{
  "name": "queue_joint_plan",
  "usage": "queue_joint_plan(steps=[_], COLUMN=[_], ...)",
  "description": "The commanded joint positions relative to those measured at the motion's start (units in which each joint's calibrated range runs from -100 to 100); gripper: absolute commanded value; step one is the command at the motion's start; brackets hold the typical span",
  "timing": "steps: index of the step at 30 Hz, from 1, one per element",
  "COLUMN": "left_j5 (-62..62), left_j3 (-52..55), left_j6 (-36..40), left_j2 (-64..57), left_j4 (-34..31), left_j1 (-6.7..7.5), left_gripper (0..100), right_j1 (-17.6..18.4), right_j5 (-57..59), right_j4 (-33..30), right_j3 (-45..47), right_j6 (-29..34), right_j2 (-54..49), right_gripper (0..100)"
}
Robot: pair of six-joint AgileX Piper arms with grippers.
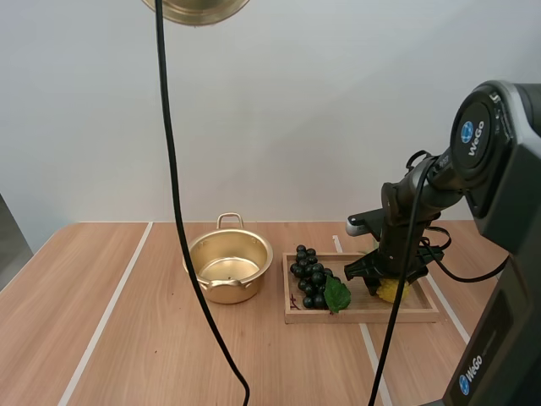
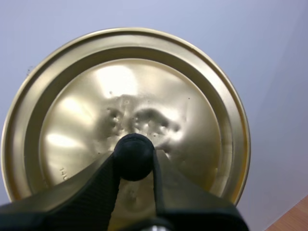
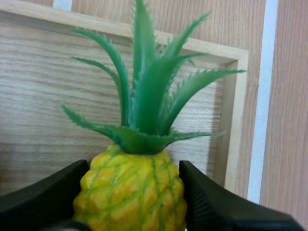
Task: Open the pot, put the pineapple inside, and close it
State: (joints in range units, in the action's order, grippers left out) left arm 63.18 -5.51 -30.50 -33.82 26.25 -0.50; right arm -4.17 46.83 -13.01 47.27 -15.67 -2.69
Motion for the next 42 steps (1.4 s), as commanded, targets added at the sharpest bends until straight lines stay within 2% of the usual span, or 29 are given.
queue_joint_plan(steps=[1, 7, 14, 19, 24, 28, 30, 42], left_j5=[-1.6, -2.1, -2.3, -2.3, -2.3, -2.3, -2.3, 3.7], left_j3=[-2.1, -4.1, -5.3, -5.3, -5.3, -5.6, -6.3, -13.5], left_j6=[0.9, 1.1, 2.0, 2.0, 2.0, 2.0, 2.0, 2.0], left_j2=[-0.4, -0.4, -0.4, -0.4, -0.4, -1.0, -1.1, -1.2], left_j4=[1.2, 1.2, 0.6, 0.6, 0.5, 0.3, 0.2, -2.2], left_j1=[0.07, 0.07, 0.07, 0.07, 0.07, 0.07, 0.07, 0.07], left_gripper=[0, 0, 0, 0, 0, 0, 0, 0], right_j1=[-0.3, -0.3, -0.2, -0.2, -0.2, 0.3, 1.6, 12.0], right_j5=[0.8, 8.7, 17.2, 24.5, 32.5, 39.6, 42.1, 50.1], right_j4=[-0.5, -0.1, 2.0, 7.5, 17.1, 28.6, 31.8, 32.9], right_j3=[-0.1, -8.1, -25.2, -39.6, -50.0, -52.0, -51.9, -51.8], right_j6=[0.1, 0.1, -1.4, -5.8, -9.8, -15.2, -16.4, -18.3], right_j2=[0.2, -0.6, -9.7, -15.5, -18.6, -19.0, -18.5, -11.0], right_gripper=[0, 0, 0, 0, 0, 0, 0, 0])
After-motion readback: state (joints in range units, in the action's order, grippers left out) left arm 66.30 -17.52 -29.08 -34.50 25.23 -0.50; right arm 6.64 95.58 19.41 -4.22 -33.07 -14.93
